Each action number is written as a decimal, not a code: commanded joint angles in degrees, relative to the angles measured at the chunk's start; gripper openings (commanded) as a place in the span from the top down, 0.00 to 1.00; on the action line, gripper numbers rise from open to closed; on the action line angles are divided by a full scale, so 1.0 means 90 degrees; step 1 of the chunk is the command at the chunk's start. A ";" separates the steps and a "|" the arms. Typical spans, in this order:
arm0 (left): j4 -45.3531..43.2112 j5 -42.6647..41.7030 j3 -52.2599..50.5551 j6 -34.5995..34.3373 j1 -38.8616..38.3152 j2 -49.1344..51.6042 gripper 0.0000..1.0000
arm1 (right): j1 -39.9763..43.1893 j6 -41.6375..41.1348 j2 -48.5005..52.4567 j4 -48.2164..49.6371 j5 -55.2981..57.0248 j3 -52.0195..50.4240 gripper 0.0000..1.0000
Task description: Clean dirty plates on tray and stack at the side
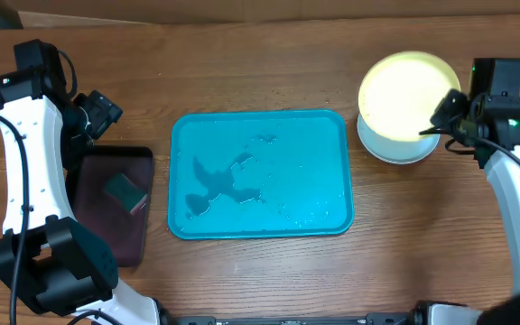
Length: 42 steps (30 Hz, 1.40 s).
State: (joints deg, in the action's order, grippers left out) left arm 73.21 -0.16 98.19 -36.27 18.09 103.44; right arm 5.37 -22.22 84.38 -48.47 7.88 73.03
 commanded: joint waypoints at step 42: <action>-0.0022 0.0063 0.0024 0.0010 -0.0012 0.0080 0.00 | 0.0155 0.0296 -0.2324 -0.1559 -0.2584 -0.0566 0.00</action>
State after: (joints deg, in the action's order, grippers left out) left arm 73.08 -0.16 98.19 -36.27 18.11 103.44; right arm 9.37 -20.34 68.16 -61.12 -14.59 66.61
